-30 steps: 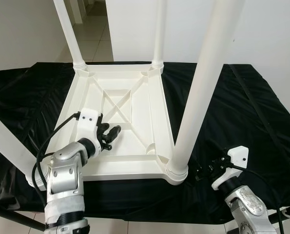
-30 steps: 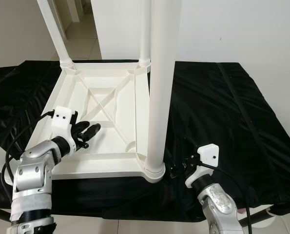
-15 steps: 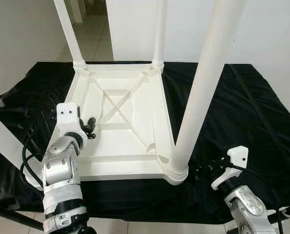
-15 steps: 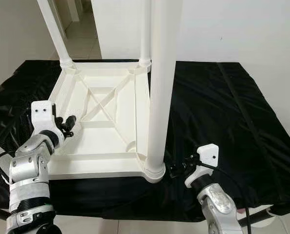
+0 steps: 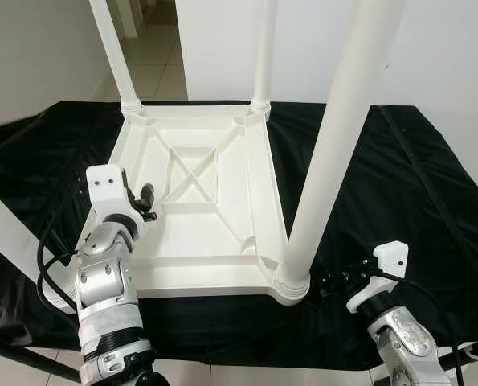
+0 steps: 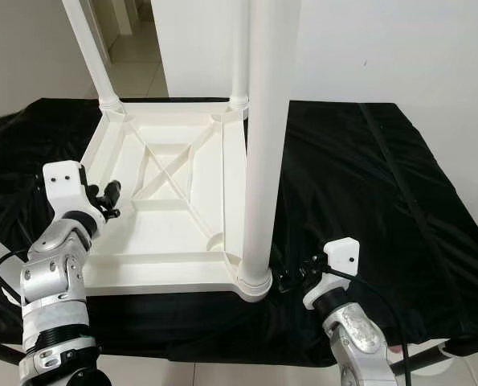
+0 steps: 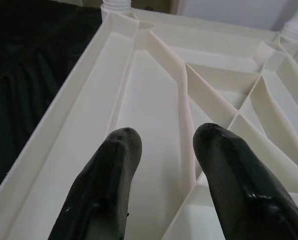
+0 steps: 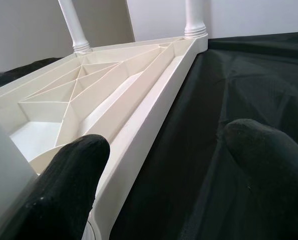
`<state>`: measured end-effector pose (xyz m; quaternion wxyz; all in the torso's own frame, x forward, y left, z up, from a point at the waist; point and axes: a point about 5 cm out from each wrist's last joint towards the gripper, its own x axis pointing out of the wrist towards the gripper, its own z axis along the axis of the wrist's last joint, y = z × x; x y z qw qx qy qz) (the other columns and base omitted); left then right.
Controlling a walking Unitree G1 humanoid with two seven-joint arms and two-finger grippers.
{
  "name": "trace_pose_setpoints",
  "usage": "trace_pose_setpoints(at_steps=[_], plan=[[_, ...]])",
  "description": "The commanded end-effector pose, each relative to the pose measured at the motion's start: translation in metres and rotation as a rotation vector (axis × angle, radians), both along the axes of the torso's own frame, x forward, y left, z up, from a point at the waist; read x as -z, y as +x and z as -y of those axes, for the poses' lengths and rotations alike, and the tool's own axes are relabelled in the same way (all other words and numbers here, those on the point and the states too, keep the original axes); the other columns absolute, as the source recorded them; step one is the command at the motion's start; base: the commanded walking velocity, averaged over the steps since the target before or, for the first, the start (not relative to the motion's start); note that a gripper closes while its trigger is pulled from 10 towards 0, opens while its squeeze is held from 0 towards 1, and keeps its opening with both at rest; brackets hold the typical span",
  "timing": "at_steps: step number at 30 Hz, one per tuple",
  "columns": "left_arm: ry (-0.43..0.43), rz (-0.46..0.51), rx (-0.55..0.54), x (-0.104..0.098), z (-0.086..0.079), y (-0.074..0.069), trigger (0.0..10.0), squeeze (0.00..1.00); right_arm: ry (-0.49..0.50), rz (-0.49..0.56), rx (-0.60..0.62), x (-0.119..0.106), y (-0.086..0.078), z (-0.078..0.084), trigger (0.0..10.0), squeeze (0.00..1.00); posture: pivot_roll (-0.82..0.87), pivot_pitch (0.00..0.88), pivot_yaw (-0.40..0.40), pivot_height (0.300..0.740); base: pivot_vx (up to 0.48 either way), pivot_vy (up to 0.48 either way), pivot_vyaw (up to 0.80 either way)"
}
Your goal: Building children table
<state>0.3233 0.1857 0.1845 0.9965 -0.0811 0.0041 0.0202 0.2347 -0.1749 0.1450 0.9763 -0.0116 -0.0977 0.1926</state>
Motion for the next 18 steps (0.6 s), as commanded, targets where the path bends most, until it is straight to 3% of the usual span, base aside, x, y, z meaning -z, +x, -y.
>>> trace_pose_setpoints(at_steps=[1,6,8,18], plan=[[-0.066,-0.051,-0.342,0.0096,-0.0096,-0.0097,10.0,0.00,0.004,-0.021,-0.024,0.0053,-0.0030,-0.0072,10.0,0.00,0.00,0.091,0.062,0.740,0.000,0.000,0.00],[-0.056,-0.081,-0.460,0.0174,-0.0125,-0.0181,10.0,0.00,0.008,-0.023,-0.021,0.0055,-0.0037,-0.0082,10.0,0.00,0.00,0.091,0.052,0.740,0.000,0.000,0.00],[-0.001,-0.097,-0.504,0.0182,-0.0133,-0.0179,10.0,0.00,0.009,-0.024,-0.026,0.0055,-0.0032,-0.0098,10.0,0.00,0.00,0.091,0.051,0.740,0.000,0.000,0.00],[-0.035,-0.073,-0.463,0.0132,-0.0061,-0.0128,10.0,0.00,0.009,-0.022,-0.028,0.0042,-0.0020,-0.0098,10.0,0.00,0.00,0.099,0.042,0.740,0.000,0.000,0.00]])
